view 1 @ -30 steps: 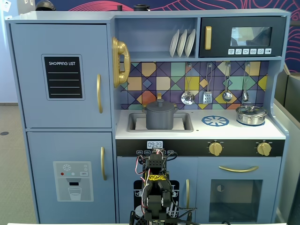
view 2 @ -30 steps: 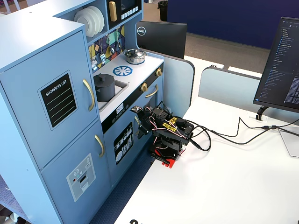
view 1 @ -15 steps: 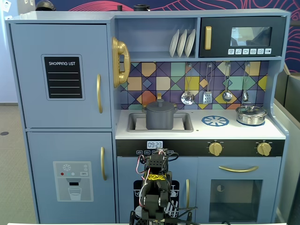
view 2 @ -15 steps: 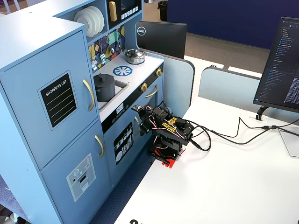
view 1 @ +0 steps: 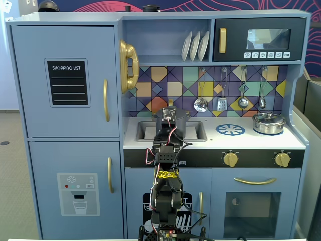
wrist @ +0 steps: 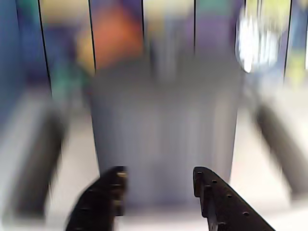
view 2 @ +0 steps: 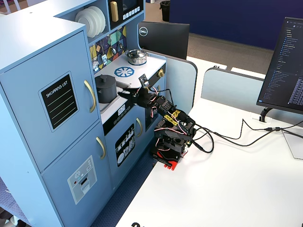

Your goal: Take off the lid from the gray recipient and place it on the counter

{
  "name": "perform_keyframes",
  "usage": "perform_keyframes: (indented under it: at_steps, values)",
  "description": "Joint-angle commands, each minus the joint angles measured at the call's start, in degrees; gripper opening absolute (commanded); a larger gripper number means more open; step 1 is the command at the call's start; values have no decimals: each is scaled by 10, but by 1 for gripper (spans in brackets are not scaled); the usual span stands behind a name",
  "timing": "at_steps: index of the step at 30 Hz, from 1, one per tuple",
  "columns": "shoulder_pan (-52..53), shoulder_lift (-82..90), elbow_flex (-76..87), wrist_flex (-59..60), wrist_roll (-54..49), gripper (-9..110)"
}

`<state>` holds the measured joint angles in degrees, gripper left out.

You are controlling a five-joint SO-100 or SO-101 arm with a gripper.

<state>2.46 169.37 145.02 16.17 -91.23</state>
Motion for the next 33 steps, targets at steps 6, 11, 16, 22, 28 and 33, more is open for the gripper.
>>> perform_keyframes:
  at_steps: [6,11,16,22,28,33]
  values:
    - [11,-63,-57,-145,-6,21]
    - [17,-115,-95,-145,-17,19]
    - [18,-163,-118,-150,-15,18]
    - [24,-236,-196,-107,-13,19]
    - [21,-265,-239,-47,-18,18]
    - [23,-286,-256,-18,-18,18]
